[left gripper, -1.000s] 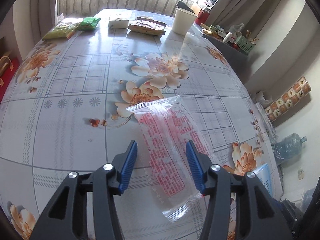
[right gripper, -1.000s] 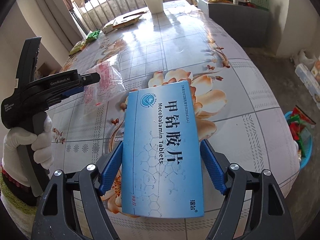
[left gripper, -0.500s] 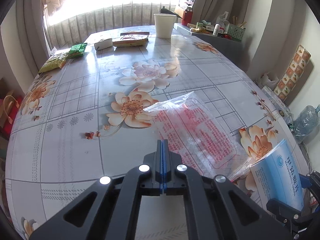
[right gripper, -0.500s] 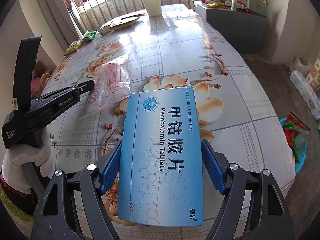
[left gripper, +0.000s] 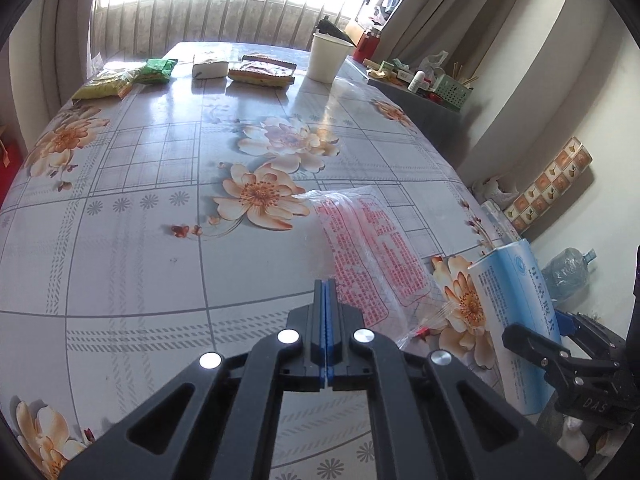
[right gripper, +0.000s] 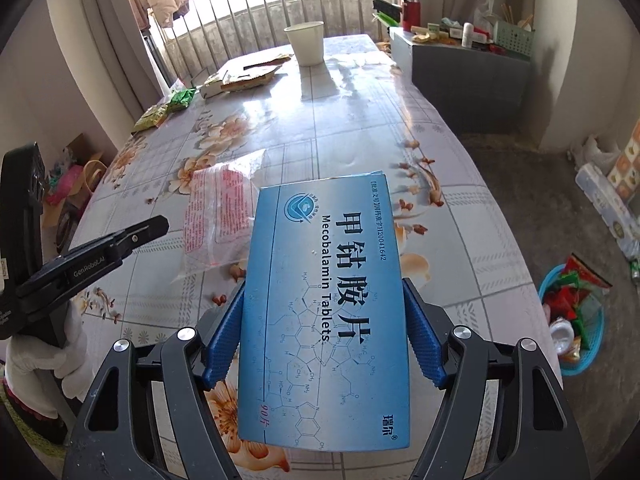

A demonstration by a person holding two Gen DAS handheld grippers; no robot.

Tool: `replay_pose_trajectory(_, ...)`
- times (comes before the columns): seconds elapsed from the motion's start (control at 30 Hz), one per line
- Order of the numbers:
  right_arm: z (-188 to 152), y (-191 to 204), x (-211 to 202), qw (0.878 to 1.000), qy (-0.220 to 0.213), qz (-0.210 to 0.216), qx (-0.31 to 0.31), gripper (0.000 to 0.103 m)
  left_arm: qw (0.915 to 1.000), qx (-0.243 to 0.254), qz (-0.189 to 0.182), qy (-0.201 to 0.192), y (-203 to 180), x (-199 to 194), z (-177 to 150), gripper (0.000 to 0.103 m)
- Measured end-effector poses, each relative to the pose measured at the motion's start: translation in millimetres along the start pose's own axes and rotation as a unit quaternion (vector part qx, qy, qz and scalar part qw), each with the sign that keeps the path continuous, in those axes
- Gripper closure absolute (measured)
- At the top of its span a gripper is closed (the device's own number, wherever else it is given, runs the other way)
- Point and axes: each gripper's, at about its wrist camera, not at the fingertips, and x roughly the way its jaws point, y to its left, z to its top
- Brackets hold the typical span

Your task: Collect trash

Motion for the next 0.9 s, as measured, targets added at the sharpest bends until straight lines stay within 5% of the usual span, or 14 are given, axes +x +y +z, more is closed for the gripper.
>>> replay_pose_trajectory(0.27,45.5,28.5,55.4,0.998,0.012,-0.012,-0.054,0.034,0.9974,-0.057,-0.04,0.02,15.9,2.3,-0.4,0.101)
replay_pose_trajectory(0.5,48.8,42.4,66.7,0.993,0.021,-0.036,-0.111,0.034,0.9912,-0.095,-0.084,0.038,24.3,8.4,0.3,0.066)
replay_pose_trajectory(0.9,43.0,32.4,72.0,0.994,0.037,-0.014,-0.098,0.036,0.974,-0.15,-0.165,0.04,23.1,18.1,12.0,0.06)
